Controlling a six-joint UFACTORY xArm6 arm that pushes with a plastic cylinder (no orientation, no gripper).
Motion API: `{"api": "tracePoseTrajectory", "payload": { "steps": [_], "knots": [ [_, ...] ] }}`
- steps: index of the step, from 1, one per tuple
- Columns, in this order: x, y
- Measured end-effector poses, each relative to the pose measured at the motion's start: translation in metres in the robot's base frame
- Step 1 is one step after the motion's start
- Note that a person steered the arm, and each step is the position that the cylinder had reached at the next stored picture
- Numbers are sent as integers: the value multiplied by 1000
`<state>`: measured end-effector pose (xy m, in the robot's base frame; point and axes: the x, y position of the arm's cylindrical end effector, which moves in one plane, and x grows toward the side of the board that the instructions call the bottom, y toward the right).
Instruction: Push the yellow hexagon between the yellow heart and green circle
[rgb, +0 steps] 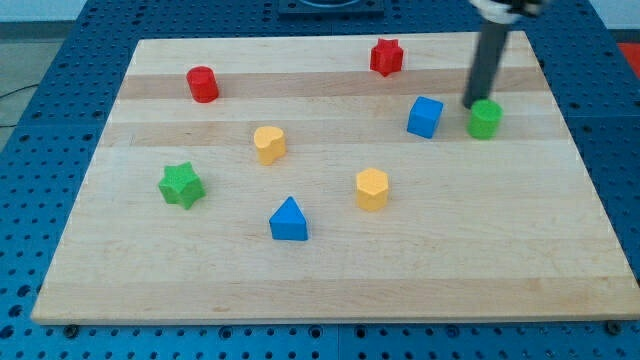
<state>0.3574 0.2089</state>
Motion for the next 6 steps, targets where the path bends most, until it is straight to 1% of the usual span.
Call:
{"api": "tracePoseTrajectory", "payload": {
  "steps": [2,3,4,5,6],
  "knots": [
    [91,19],
    [120,-43],
    [140,-51],
    [193,-54],
    [194,-70]
  ]
}}
